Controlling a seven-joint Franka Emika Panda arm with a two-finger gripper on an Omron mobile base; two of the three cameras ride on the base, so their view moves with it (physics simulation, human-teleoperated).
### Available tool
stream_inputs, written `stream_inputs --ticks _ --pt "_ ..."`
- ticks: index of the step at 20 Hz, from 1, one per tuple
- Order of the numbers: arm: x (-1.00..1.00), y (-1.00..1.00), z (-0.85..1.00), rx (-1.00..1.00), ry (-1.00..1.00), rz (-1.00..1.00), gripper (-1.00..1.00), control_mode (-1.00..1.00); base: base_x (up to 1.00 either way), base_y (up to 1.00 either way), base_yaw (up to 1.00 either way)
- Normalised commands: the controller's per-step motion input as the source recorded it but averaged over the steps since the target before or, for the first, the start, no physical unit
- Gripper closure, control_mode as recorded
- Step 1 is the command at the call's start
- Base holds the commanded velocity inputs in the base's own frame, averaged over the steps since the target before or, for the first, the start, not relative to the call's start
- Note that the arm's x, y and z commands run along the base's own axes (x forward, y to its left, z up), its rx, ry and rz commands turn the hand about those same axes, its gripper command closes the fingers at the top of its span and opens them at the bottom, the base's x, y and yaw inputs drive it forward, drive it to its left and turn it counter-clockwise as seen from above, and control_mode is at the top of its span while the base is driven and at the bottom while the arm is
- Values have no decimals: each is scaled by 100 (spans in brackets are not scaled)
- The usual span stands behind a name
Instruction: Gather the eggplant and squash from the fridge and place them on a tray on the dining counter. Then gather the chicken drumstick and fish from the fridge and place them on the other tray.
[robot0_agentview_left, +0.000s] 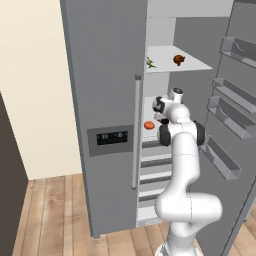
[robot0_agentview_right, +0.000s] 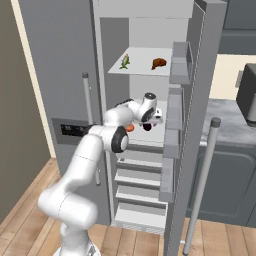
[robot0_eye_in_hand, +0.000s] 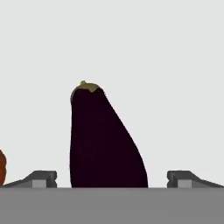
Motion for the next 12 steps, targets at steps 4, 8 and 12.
stream_inputs --ticks 4,8,12 --pt "18 0 -19 0 2 3 -100 -100 0 0 0" --pt "13 0 -16 0 4 3 -100 -100 0 0 0" --pt "7 0 -21 0 7 5 100 -100 0 0 0"
